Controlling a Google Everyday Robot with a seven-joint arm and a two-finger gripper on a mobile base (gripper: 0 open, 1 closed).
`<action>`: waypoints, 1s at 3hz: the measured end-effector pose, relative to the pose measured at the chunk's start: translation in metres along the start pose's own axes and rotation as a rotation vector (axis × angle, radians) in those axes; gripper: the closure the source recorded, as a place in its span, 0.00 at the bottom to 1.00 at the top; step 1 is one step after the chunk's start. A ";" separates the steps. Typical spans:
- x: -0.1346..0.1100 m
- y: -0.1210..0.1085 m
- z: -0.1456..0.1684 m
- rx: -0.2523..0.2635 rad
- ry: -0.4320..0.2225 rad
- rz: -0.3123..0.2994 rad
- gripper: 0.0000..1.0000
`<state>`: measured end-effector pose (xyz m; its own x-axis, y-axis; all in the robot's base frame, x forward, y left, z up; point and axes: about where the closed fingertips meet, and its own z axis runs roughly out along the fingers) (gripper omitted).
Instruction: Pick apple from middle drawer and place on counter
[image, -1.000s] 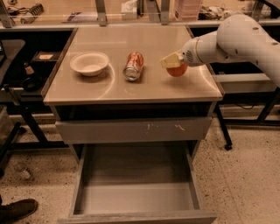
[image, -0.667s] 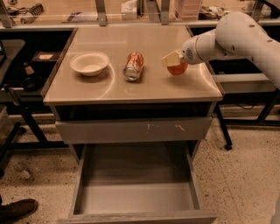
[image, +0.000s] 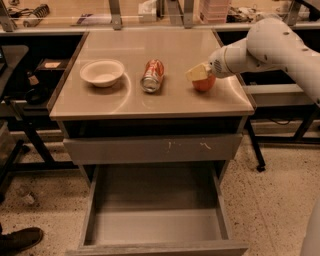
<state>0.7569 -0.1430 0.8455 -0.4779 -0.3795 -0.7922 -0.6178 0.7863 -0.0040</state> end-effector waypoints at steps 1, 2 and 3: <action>0.000 0.000 0.000 0.000 0.000 0.000 0.82; 0.000 0.000 0.000 0.000 0.000 0.000 0.59; 0.000 0.000 0.000 0.000 0.000 0.000 0.35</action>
Offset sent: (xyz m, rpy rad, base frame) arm 0.0000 0.0001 -0.0001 0.0000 0.0003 0.0002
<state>0.7569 -0.1428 0.8453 -0.4781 -0.3796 -0.7920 -0.6181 0.7861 -0.0037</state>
